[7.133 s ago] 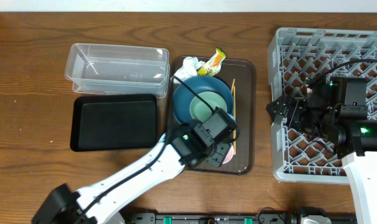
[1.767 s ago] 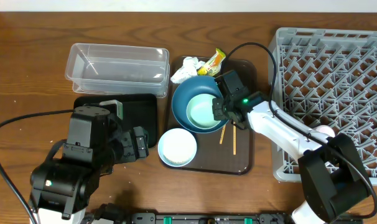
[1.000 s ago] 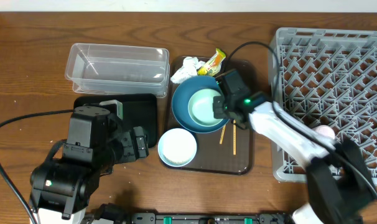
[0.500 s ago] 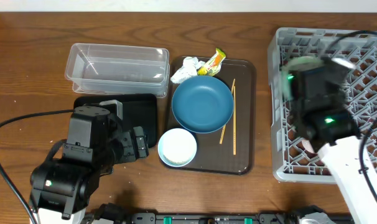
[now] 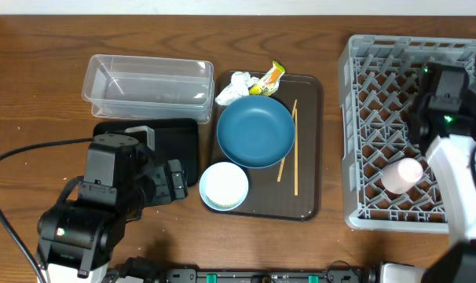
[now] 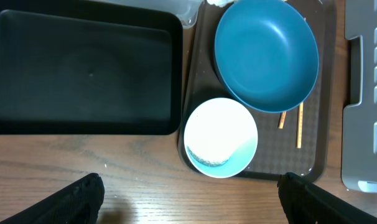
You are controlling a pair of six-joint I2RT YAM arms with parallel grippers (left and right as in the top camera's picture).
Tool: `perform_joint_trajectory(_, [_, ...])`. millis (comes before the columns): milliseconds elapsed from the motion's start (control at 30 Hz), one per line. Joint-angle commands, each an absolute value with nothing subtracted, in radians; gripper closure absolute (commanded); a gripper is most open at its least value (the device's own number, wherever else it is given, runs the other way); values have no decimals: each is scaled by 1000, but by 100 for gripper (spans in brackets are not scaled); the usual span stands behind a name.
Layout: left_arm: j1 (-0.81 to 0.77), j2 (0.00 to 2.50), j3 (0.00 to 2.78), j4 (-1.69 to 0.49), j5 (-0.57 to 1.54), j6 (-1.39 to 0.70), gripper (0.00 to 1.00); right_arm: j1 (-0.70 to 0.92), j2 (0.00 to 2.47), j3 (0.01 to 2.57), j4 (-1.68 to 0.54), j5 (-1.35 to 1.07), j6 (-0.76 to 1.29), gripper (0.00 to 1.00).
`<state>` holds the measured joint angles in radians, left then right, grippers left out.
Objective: Sort waste into correct bins and load items into the dishwasher rack
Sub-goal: 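Carry the mint-green bowl to the rack and set it upright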
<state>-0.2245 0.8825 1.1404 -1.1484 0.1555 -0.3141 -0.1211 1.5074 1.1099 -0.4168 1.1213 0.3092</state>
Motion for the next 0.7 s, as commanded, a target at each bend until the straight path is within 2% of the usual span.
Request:
perform_joint_trajectory(0, [-224, 883, 1164, -1151, 144, -315, 8, -120, 1583, 1119, -305, 1232, 68, 99])
perform_joint_trajectory(233, [-224, 883, 1164, -1151, 144, -315, 8, -93, 1725, 1119, 54, 1343, -343, 99])
perform_joint_trajectory(667, [-224, 883, 1164, -1151, 144, -315, 8, 68, 1927, 1119, 75, 1343, -399, 98])
